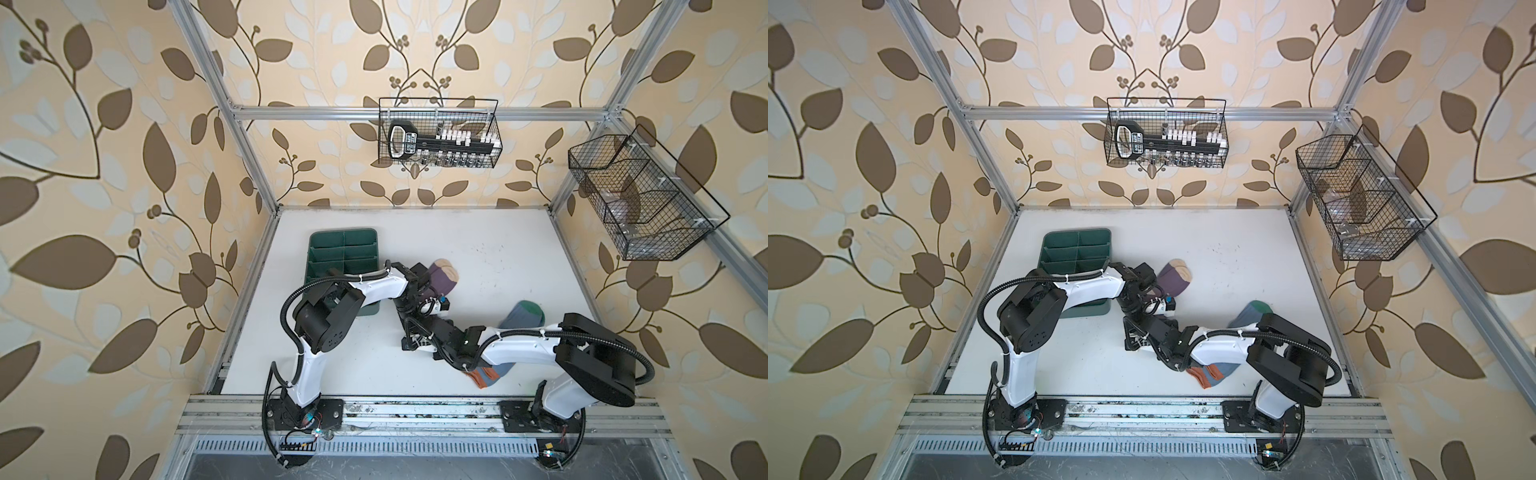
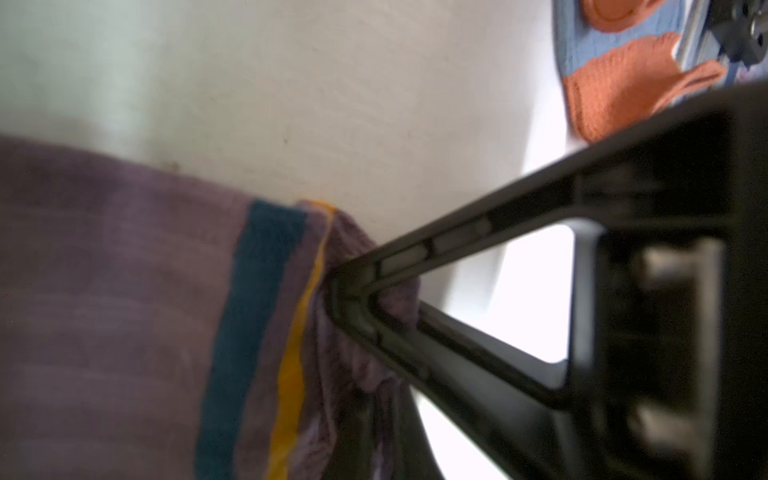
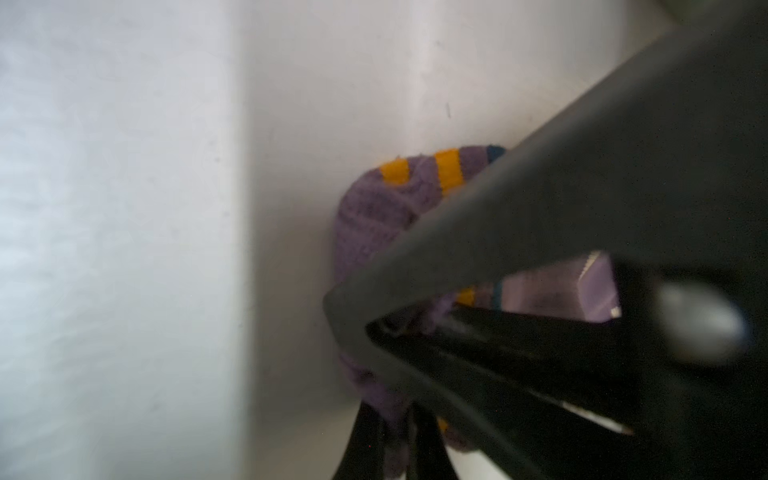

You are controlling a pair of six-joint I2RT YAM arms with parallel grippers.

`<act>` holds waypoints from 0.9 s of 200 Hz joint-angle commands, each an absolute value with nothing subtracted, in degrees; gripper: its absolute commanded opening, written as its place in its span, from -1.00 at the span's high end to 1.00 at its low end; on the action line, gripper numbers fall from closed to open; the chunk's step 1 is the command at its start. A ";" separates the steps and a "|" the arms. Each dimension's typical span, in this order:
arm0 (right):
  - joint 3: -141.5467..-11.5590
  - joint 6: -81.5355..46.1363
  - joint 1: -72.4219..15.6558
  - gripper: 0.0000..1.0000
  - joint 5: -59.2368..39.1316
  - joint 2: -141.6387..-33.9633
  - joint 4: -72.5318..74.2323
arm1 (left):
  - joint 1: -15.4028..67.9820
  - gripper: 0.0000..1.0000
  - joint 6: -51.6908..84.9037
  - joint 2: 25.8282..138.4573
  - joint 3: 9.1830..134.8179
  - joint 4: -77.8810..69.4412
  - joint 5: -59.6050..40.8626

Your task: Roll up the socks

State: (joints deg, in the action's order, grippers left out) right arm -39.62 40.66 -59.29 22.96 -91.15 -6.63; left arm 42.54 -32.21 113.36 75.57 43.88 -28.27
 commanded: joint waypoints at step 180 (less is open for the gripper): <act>-64.46 33.49 -43.64 1.00 -14.94 -107.78 -47.91 | 49.93 -0.30 -49.05 48.85 53.12 38.61 3.11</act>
